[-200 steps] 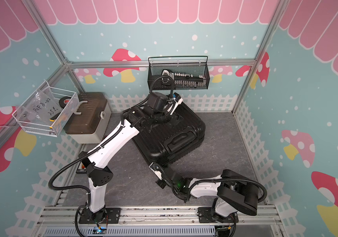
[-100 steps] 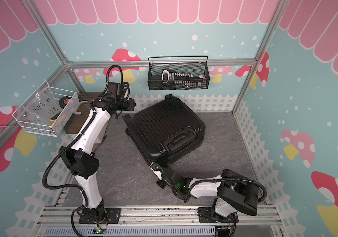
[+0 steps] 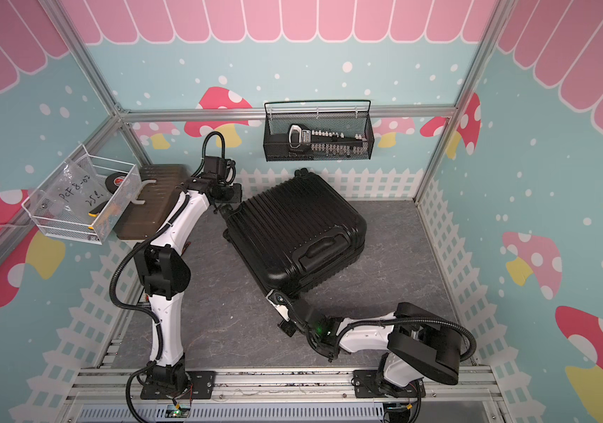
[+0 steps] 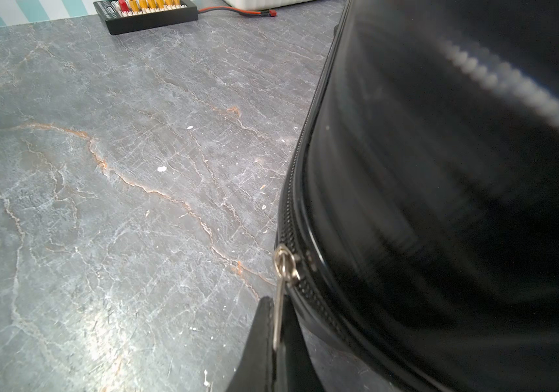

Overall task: Close the suitcase zippers
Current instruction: Zip the zipper on the suitcase.

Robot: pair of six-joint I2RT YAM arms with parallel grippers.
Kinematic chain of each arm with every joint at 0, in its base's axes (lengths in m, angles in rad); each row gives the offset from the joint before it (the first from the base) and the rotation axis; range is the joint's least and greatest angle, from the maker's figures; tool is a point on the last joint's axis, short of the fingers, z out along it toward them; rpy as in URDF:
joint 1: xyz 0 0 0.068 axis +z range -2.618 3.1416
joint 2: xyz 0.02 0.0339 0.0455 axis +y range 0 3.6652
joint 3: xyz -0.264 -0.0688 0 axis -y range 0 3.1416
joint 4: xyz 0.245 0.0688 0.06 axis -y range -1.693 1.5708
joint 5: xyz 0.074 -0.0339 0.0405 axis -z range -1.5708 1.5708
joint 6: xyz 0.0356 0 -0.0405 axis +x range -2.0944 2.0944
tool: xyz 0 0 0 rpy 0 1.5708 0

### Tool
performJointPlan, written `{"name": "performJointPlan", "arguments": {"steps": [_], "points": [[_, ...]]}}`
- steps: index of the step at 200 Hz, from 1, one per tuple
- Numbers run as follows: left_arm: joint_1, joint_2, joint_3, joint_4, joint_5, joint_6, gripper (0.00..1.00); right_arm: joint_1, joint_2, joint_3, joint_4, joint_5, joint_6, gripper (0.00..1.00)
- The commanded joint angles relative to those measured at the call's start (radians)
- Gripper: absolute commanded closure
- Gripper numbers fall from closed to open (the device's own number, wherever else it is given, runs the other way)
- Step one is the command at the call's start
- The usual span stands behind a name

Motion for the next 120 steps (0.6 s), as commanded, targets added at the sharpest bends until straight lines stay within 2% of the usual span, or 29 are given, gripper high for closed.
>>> {"name": "performJointPlan", "arguments": {"steps": [1,28,60,76,120], "points": [[0.002,-0.012,0.012,-0.029,-0.001,0.017,0.87,0.017,-0.024,0.006,0.062,-0.006,-0.005,1.00],[0.002,-0.068,-0.082,-0.066,0.008,0.056,0.87,0.018,-0.041,0.005,0.028,0.031,0.001,1.00],[-0.003,-0.174,-0.265,-0.104,0.099,0.115,0.87,0.017,-0.094,-0.009,-0.037,0.098,0.021,1.00],[-0.010,-0.210,-0.337,-0.126,0.110,0.132,0.87,0.018,-0.131,-0.019,-0.077,0.129,0.022,1.00],[-0.038,-0.258,-0.430,-0.223,0.146,0.107,0.88,0.018,-0.253,-0.067,-0.190,0.253,0.042,1.00]]}}
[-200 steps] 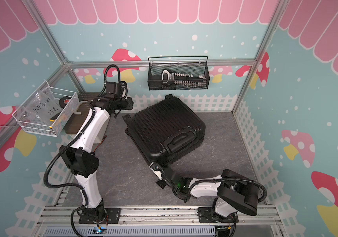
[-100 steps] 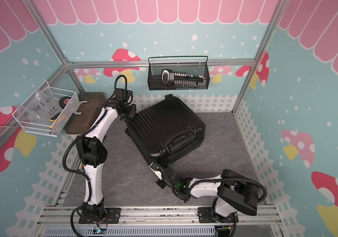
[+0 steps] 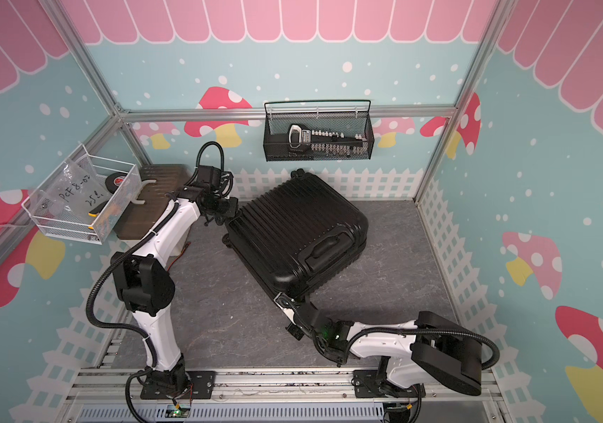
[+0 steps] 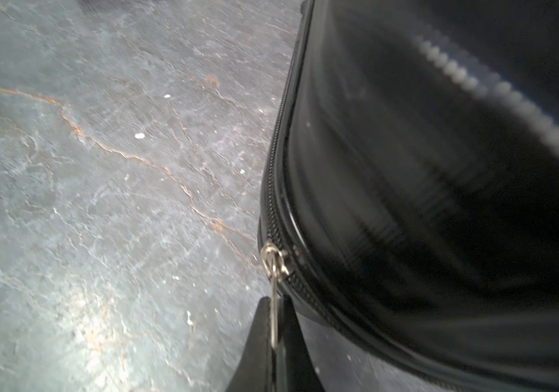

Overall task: Close the suitcase zippers
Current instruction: Zip the zipper on the suitcase.

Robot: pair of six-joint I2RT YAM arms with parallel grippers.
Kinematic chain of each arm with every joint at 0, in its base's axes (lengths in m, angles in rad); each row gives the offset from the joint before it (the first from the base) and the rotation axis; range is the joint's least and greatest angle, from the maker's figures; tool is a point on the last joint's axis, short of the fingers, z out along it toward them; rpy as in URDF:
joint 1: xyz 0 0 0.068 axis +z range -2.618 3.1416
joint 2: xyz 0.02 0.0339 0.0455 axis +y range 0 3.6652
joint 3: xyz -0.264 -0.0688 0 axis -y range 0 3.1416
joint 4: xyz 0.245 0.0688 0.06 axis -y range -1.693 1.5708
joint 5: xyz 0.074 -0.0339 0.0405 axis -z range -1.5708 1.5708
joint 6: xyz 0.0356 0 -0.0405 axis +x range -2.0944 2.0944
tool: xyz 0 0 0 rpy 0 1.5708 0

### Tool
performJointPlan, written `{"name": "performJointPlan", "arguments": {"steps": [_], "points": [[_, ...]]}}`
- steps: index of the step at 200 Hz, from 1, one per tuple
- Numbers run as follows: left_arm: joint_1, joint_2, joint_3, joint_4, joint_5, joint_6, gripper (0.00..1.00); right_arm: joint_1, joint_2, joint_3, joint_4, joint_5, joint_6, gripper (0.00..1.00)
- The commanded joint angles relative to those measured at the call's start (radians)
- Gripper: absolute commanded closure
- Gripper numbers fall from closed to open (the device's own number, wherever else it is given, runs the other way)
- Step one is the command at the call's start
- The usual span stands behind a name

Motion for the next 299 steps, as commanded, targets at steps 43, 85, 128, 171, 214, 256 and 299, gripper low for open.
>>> {"name": "performJointPlan", "arguments": {"steps": [43,85,128,171,214,256,299], "points": [[-0.094,-0.146,-0.278,-0.202,0.074,0.010,0.88,-0.004,-0.193,-0.039,-0.117,0.291,0.045,1.00],[-0.109,-0.247,-0.405,-0.205,0.131,0.008,0.88,-0.024,-0.240,-0.038,-0.184,0.399,0.070,1.00],[-0.119,-0.293,-0.493,-0.223,0.166,0.010,0.88,-0.076,-0.246,-0.018,-0.224,0.397,0.070,1.00],[-0.171,-0.353,-0.563,-0.238,0.225,0.026,0.88,-0.133,-0.287,-0.009,-0.291,0.431,0.104,1.00],[-0.181,-0.420,-0.530,-0.269,0.250,0.030,0.85,-0.186,-0.301,0.006,-0.397,0.487,0.174,1.00],[-0.127,-0.447,-0.378,-0.268,0.115,0.115,0.60,-0.235,-0.323,-0.006,-0.404,0.445,0.169,1.00],[-0.007,-0.443,-0.260,-0.256,0.306,0.478,0.42,-0.252,-0.333,-0.018,-0.405,0.427,0.169,1.00]]}}
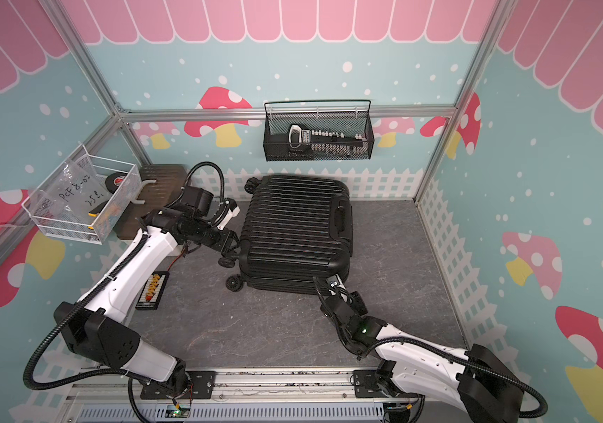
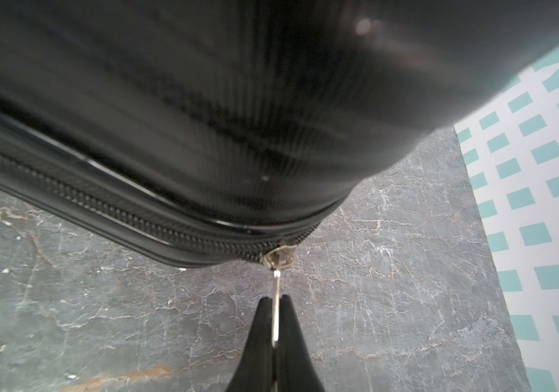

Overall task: Close the suitcase zippers
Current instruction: Zip the zipper on the suitcase.

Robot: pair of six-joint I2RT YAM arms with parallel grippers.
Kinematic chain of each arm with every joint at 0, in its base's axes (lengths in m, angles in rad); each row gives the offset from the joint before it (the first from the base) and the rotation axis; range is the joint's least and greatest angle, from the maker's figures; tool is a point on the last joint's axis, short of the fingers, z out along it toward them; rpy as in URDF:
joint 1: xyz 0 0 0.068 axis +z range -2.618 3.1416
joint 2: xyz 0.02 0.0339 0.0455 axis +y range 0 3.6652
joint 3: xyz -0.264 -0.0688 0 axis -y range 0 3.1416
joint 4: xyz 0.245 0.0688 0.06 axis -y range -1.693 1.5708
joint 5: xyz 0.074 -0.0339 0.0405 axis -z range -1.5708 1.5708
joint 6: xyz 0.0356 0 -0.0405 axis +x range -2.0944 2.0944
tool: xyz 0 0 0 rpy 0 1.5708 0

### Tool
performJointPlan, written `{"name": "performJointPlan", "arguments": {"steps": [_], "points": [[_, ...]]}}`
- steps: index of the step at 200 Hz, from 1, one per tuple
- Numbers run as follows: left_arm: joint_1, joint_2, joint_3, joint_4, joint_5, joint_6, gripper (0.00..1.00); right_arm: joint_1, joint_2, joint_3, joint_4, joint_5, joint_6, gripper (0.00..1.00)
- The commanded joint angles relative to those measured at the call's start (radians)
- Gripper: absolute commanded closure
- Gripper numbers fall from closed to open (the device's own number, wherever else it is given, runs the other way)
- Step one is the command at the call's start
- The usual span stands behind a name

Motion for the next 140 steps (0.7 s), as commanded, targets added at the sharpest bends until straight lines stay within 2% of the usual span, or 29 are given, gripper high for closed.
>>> {"name": "performJointPlan", "arguments": {"steps": [1,32,47,71,90,121,140], "points": [[0.063,-0.002,0.052,-0.029,0.137,0.266,0.42,-0.006,-0.026,0.043,0.084,0.007,0.018,1.00],[0.111,-0.010,-0.009,-0.057,0.193,0.648,0.42,-0.009,-0.028,0.038,0.087,-0.005,0.019,1.00],[0.139,0.009,-0.008,-0.100,0.229,0.755,0.42,-0.012,-0.028,0.032,0.097,-0.004,0.015,1.00],[0.202,0.045,0.018,-0.244,0.372,0.946,0.41,-0.017,-0.022,0.025,0.113,-0.006,0.018,1.00],[0.206,0.049,-0.002,-0.246,0.378,1.016,0.41,-0.019,-0.022,0.025,0.113,-0.013,0.016,1.00],[0.205,0.096,0.003,-0.230,0.365,1.030,0.39,-0.023,-0.022,0.023,0.118,-0.021,0.015,1.00],[0.197,0.094,-0.020,-0.160,0.354,1.002,0.39,-0.025,-0.027,0.021,0.117,-0.023,0.015,1.00]]}}
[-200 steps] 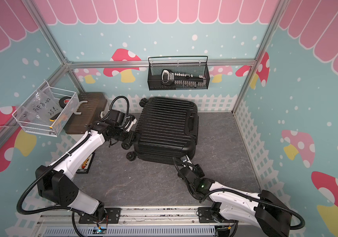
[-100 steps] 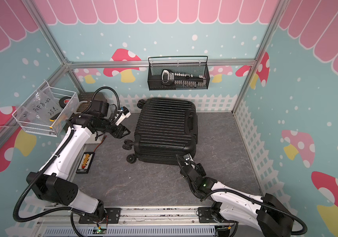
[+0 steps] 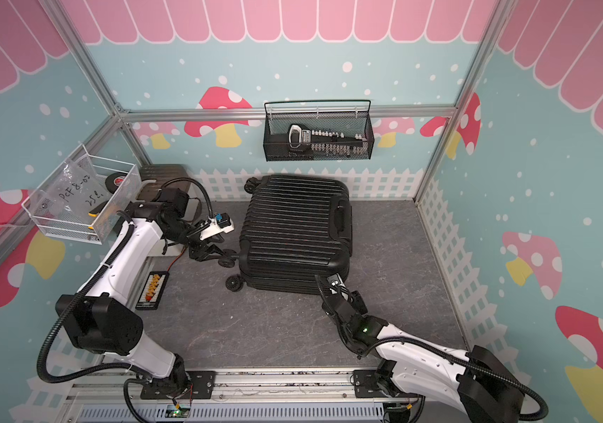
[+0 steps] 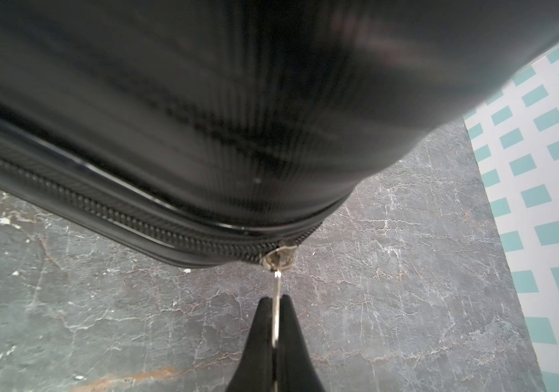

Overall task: Close the suitcase zippers
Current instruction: Zip the zipper on the suitcase.

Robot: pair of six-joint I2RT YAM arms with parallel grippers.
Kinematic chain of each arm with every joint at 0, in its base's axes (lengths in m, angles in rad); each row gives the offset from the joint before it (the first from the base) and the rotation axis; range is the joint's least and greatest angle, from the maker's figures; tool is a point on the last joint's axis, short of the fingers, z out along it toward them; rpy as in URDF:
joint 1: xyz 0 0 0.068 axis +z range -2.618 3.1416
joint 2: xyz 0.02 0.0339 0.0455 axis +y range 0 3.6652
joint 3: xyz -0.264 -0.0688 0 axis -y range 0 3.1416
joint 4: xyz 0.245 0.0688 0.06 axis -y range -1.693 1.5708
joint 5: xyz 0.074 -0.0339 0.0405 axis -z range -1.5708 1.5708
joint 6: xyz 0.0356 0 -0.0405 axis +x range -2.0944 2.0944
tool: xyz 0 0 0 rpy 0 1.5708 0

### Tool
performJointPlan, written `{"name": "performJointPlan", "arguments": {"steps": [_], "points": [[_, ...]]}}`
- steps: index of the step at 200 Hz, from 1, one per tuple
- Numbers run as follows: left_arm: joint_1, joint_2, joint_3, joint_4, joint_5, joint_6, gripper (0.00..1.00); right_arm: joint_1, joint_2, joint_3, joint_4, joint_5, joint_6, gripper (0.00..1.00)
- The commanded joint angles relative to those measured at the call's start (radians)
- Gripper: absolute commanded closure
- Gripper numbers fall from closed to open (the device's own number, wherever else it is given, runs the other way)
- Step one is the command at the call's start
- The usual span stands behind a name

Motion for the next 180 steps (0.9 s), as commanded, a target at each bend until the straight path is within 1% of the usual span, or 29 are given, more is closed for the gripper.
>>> {"name": "performJointPlan", "arguments": {"steps": [1,4,5,7,8,11,28,51,85,98,131,145,168,180], "points": [[-0.007,0.014,-0.022,0.034,0.030,0.064,0.39,-0.006,-0.025,0.020,0.109,0.011,0.013,1.00],[-0.009,0.012,-0.023,0.034,0.031,0.070,0.39,-0.007,-0.026,0.020,0.109,0.010,0.014,1.00],[-0.010,0.010,-0.023,0.034,0.030,0.073,0.36,-0.007,-0.026,0.020,0.109,0.010,0.014,1.00],[-0.012,0.010,-0.027,0.034,0.029,0.075,0.19,-0.007,-0.027,0.020,0.109,0.010,0.014,1.00],[-0.012,0.010,-0.028,0.034,0.029,0.076,0.14,-0.007,-0.027,0.019,0.109,0.011,0.014,1.00],[-0.014,0.007,-0.032,0.034,0.025,0.081,0.11,-0.008,-0.028,0.019,0.108,0.010,0.014,1.00],[-0.026,0.000,-0.054,0.034,-0.017,0.099,0.08,-0.010,-0.029,0.017,0.110,0.007,0.014,1.00],[-0.043,0.004,-0.074,0.039,-0.047,0.118,0.08,-0.013,-0.028,0.013,0.116,-0.001,0.014,1.00],[-0.076,0.030,-0.086,0.069,-0.116,0.108,0.08,-0.016,-0.034,0.009,0.116,-0.007,0.016,1.00],[-0.093,0.037,-0.100,0.100,-0.143,0.081,0.10,-0.016,-0.038,0.008,0.121,-0.013,0.013,1.00],[-0.118,0.043,-0.115,0.121,-0.215,-0.003,0.20,-0.016,-0.059,-0.017,0.165,-0.059,-0.016,1.00],[-0.125,0.032,-0.125,0.123,-0.235,-0.032,0.28,-0.016,-0.075,-0.035,0.192,-0.082,-0.032,1.00],[-0.136,0.011,-0.140,0.123,-0.227,-0.085,0.43,-0.016,-0.106,-0.058,0.236,-0.136,-0.065,1.00],[-0.144,0.003,-0.144,0.123,-0.228,-0.130,0.52,-0.017,-0.120,-0.072,0.269,-0.188,-0.097,1.00]]}}
